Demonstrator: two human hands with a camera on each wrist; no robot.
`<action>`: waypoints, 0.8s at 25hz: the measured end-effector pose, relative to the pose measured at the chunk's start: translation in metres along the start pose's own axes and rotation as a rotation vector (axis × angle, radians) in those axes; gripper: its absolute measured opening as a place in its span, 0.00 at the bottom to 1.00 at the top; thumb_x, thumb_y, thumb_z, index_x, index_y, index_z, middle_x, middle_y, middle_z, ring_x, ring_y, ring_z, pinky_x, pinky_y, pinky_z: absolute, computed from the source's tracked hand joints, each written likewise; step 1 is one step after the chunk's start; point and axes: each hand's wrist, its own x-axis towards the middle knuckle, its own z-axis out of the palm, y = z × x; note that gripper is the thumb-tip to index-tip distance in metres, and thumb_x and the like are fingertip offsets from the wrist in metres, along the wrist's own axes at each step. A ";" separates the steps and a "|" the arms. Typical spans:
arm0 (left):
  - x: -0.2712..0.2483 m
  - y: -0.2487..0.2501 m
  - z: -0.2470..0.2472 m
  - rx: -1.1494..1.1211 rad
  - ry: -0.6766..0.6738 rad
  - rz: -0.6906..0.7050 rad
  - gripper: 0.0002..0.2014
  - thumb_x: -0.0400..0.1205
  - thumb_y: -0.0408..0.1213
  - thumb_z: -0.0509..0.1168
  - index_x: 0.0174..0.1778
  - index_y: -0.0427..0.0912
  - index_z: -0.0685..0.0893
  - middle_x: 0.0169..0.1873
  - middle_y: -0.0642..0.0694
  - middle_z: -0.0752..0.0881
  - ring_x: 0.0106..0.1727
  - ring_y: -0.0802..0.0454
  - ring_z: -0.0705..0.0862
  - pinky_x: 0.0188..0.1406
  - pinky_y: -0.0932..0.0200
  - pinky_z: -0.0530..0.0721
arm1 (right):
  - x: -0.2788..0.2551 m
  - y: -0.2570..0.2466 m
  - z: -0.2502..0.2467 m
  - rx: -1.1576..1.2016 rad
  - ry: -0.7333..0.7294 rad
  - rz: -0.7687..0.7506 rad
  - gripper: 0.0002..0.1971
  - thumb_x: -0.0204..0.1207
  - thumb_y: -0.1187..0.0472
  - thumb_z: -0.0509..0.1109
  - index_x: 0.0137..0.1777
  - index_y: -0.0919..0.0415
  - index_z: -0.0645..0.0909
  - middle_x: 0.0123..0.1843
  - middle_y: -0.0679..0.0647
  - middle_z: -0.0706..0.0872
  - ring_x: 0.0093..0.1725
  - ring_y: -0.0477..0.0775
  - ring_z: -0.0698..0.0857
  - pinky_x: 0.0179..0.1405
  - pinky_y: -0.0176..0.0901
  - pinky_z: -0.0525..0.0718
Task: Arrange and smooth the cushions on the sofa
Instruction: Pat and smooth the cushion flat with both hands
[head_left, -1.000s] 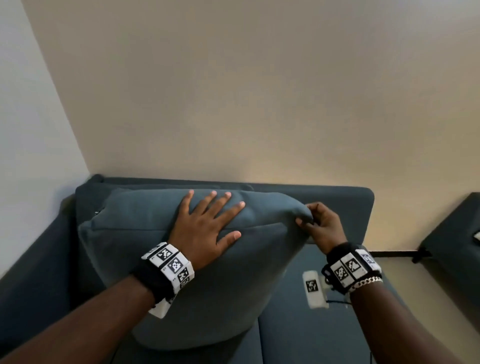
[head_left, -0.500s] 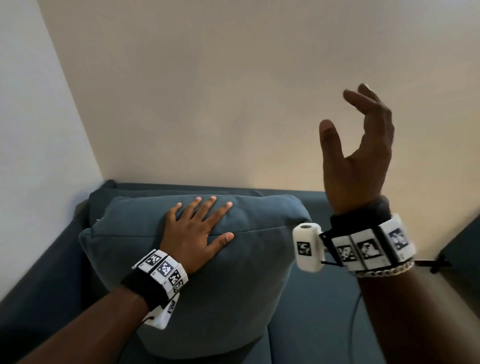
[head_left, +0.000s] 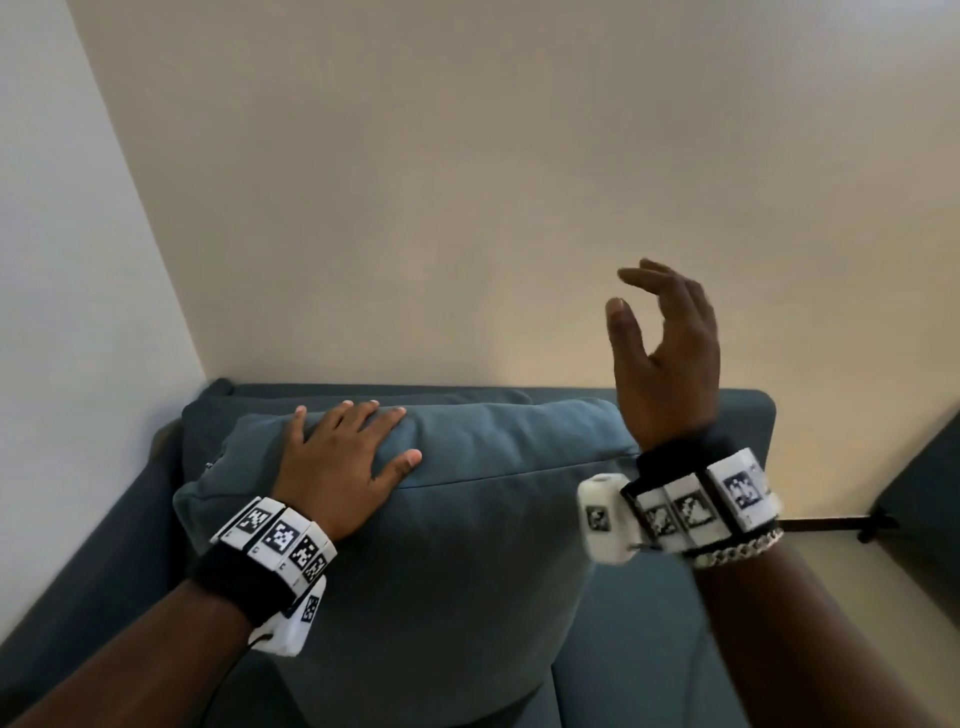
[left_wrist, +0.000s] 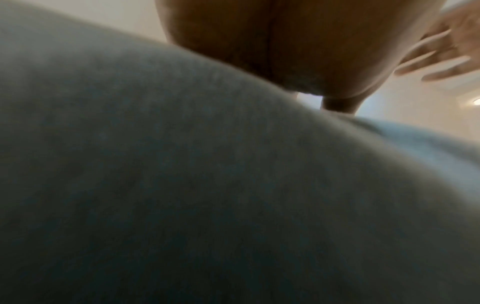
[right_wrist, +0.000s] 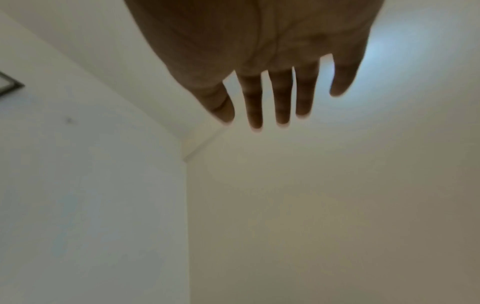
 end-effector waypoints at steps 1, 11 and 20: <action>-0.002 -0.001 0.002 -0.006 0.016 -0.005 0.37 0.81 0.75 0.37 0.83 0.66 0.69 0.82 0.56 0.75 0.85 0.50 0.69 0.84 0.31 0.56 | -0.021 -0.003 0.010 -0.123 -0.054 -0.037 0.22 0.87 0.45 0.57 0.76 0.51 0.79 0.79 0.51 0.78 0.80 0.53 0.74 0.80 0.48 0.69; -0.019 0.002 0.001 -0.083 0.088 0.100 0.33 0.83 0.70 0.49 0.80 0.61 0.76 0.77 0.54 0.80 0.78 0.49 0.77 0.75 0.42 0.73 | -0.002 -0.039 0.005 -0.015 -0.012 -0.071 0.18 0.86 0.53 0.63 0.71 0.55 0.84 0.75 0.52 0.82 0.76 0.59 0.78 0.76 0.55 0.75; -0.029 -0.001 -0.003 0.006 0.091 0.056 0.31 0.84 0.68 0.49 0.83 0.62 0.71 0.81 0.55 0.76 0.84 0.50 0.71 0.83 0.34 0.63 | -0.045 -0.010 0.043 -0.184 -0.525 0.124 0.19 0.87 0.48 0.61 0.74 0.48 0.83 0.74 0.51 0.85 0.73 0.59 0.82 0.76 0.54 0.76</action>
